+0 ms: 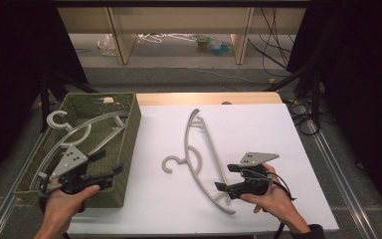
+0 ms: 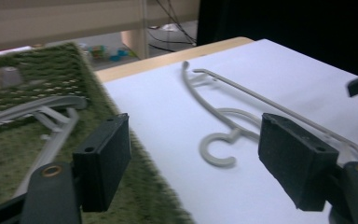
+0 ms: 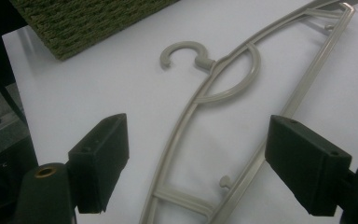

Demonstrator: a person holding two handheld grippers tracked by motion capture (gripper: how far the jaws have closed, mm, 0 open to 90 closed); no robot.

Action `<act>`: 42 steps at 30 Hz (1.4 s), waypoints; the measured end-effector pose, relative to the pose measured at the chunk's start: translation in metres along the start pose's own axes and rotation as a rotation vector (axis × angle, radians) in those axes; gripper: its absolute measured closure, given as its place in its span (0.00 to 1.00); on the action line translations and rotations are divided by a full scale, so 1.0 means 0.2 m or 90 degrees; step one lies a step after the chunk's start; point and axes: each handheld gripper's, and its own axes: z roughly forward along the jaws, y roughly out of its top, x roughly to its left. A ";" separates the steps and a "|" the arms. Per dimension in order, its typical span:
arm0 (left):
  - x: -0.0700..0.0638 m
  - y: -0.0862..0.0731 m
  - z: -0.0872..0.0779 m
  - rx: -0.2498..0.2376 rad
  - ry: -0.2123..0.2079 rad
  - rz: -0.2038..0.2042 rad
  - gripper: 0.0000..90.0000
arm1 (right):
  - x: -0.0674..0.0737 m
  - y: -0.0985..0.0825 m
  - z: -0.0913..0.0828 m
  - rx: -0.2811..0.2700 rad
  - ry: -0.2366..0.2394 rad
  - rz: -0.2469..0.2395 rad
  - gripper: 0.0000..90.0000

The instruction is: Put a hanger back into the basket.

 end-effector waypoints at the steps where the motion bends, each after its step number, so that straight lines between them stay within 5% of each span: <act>1: -0.02 -0.01 0.01 -0.001 -0.012 -0.008 0.25 | 0.00 0.00 0.00 0.003 0.005 0.003 0.25; 11: -0.22 -0.09 0.07 0.006 -0.065 0.030 0.21 | 0.01 -0.01 0.01 0.012 0.001 -0.001 0.24; 16: -0.32 -0.20 0.10 0.014 -0.089 0.038 0.20 | 0.01 -0.01 0.01 0.011 0.001 -0.006 0.24; 17: -0.32 -0.21 0.11 0.010 -0.092 0.056 0.20 | 0.01 -0.01 0.01 0.009 -0.003 -0.006 0.24; 28: -0.32 -0.26 0.13 0.003 -0.079 0.068 0.20 | 0.03 -0.03 0.05 0.027 0.000 -0.008 0.24; 42: -0.32 -0.29 0.15 0.013 -0.085 0.071 0.20 | 0.08 0.00 0.29 0.109 -0.020 -0.020 0.29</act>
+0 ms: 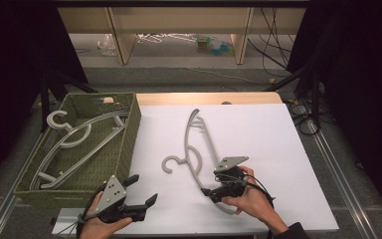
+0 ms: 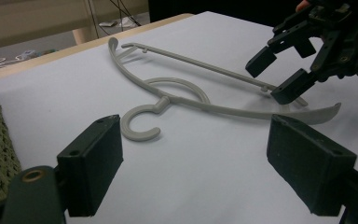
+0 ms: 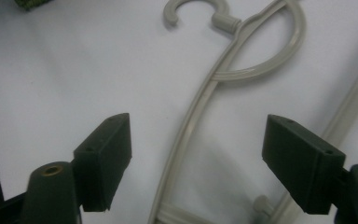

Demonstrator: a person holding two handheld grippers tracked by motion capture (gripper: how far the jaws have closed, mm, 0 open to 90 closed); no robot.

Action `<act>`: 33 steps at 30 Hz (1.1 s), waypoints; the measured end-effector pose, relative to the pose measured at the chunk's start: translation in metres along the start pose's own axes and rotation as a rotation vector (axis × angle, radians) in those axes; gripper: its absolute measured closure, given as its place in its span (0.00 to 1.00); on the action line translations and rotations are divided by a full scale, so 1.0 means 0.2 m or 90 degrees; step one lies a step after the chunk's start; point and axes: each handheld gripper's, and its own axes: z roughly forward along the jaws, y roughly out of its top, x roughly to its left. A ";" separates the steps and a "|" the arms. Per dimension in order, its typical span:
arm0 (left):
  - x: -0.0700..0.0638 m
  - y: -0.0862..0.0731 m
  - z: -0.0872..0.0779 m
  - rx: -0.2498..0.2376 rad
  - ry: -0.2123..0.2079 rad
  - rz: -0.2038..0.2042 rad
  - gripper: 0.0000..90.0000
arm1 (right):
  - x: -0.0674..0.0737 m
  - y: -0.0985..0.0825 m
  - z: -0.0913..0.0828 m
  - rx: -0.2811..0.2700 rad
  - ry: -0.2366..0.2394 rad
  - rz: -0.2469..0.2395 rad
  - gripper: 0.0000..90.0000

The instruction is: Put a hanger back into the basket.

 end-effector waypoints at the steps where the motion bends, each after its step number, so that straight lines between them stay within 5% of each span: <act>1: 0.00 0.00 0.00 0.002 0.000 0.001 0.20 | 0.00 0.01 0.02 0.005 -0.002 -0.004 0.30; 13: 0.00 0.00 -0.01 -0.007 -0.008 0.001 0.20 | 0.00 0.12 0.23 0.123 0.007 0.020 0.51; 26: 0.00 0.00 -0.01 -0.001 -0.006 0.007 0.21 | 0.01 0.20 0.27 0.196 -0.030 -0.015 0.65; 33: 0.01 0.00 -0.01 -0.008 -0.013 0.010 0.21 | -0.01 0.21 0.27 0.206 -0.028 -0.023 0.73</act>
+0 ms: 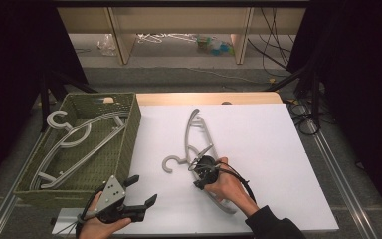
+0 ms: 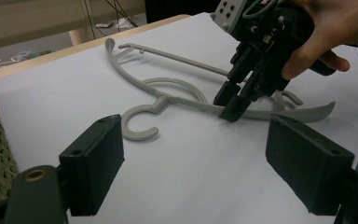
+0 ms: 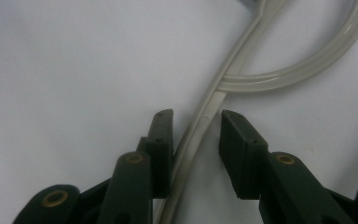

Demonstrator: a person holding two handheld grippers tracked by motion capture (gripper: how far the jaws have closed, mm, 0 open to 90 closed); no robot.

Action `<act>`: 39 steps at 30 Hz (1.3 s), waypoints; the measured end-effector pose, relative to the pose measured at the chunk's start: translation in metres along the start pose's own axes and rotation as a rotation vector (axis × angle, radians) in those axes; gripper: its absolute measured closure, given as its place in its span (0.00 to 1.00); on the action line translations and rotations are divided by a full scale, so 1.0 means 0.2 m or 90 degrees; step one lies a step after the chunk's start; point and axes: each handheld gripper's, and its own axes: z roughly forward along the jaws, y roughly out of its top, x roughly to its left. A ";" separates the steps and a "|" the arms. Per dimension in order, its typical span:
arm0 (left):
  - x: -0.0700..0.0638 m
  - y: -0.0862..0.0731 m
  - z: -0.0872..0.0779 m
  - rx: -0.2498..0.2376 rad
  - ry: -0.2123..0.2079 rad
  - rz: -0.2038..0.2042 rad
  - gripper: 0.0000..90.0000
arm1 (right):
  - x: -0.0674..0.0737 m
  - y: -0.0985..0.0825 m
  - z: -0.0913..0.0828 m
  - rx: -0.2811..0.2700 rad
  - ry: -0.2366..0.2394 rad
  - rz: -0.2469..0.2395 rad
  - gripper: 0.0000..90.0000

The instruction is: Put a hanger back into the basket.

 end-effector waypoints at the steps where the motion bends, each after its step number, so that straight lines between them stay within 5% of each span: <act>1: 0.00 0.00 0.00 0.001 0.005 -0.001 0.21 | 0.00 0.00 0.00 0.002 -0.004 -0.005 0.74; 13: 0.02 0.01 -0.02 -0.001 0.008 0.001 0.23 | -0.05 0.00 -0.01 0.004 0.011 -0.003 0.91; 18: 0.02 0.01 -0.02 0.001 0.007 0.003 0.23 | -0.04 -0.01 -0.02 0.008 0.011 -0.039 0.91; 25: 0.01 0.00 0.02 0.020 0.011 -0.004 0.24 | -0.09 -0.07 -0.09 0.009 0.059 -0.078 0.92; 30: -0.02 0.02 0.08 0.038 -0.007 0.030 0.29 | -0.07 -0.14 -0.20 0.007 0.101 -0.124 0.92; 32: -0.02 0.04 0.10 0.053 0.000 0.066 0.32 | -0.06 -0.17 -0.23 0.005 0.119 -0.138 0.92; 33: -0.01 0.06 0.12 0.066 -0.003 0.094 0.32 | -0.05 -0.18 -0.24 0.003 0.125 -0.141 0.92; 34: -0.02 0.07 0.13 0.078 -0.004 0.083 0.33 | -0.05 -0.20 -0.25 0.000 0.129 -0.149 0.92; 37: -0.01 0.09 0.18 0.108 0.016 0.133 0.34 | -0.03 -0.23 -0.29 -0.006 0.145 -0.163 0.91; 39: -0.01 0.11 0.22 0.126 0.002 0.140 0.37 | 0.00 -0.24 -0.32 -0.009 0.154 -0.169 0.91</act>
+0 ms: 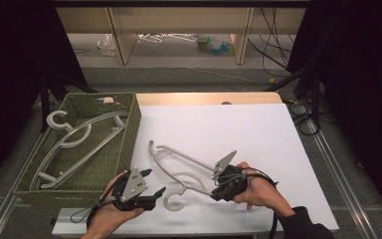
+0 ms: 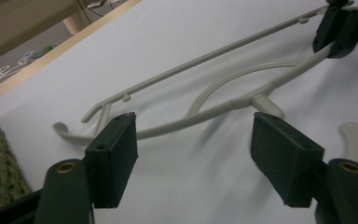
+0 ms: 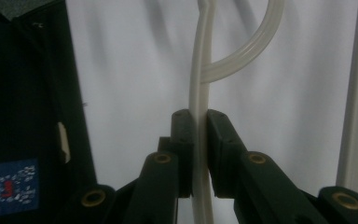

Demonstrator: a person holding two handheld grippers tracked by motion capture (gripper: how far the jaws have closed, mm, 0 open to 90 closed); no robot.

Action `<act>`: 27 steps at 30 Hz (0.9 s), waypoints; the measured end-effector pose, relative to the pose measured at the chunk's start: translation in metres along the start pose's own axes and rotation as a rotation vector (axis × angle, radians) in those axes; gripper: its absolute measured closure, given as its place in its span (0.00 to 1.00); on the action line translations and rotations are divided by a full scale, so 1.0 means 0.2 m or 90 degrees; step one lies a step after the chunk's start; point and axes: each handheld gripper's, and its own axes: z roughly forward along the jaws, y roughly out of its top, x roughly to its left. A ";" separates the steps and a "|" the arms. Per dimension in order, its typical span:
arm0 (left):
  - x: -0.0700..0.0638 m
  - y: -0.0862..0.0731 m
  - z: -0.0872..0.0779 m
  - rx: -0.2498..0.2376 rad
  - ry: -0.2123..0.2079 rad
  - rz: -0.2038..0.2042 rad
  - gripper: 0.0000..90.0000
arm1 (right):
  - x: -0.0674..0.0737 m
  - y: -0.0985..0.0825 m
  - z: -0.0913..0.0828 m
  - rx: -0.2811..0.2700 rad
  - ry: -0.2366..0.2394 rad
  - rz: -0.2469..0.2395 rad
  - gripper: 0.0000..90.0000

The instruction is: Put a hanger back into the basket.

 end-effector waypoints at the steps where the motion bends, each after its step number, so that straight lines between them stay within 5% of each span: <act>1: 0.00 0.01 0.01 0.015 -0.007 0.011 0.37 | 0.01 0.00 -0.01 -0.004 0.003 -0.010 0.91; 4: 0.01 0.03 0.05 0.046 -0.017 0.062 0.38 | 0.04 0.00 -0.03 -0.006 0.011 -0.023 0.91; 10: 0.01 0.02 0.08 0.073 -0.037 0.086 0.41 | 0.06 -0.01 -0.06 -0.007 0.024 -0.039 0.91; 16: -0.01 0.02 0.15 0.099 -0.125 0.141 0.42 | 0.09 -0.02 -0.08 -0.015 0.047 -0.057 0.91; 20: -0.04 0.01 0.18 0.115 -0.145 0.171 0.47 | 0.09 -0.03 -0.09 -0.017 0.055 -0.066 0.91; 27: -0.04 0.03 0.22 0.114 -0.187 0.163 0.59 | 0.09 -0.03 -0.10 -0.017 0.064 -0.077 0.91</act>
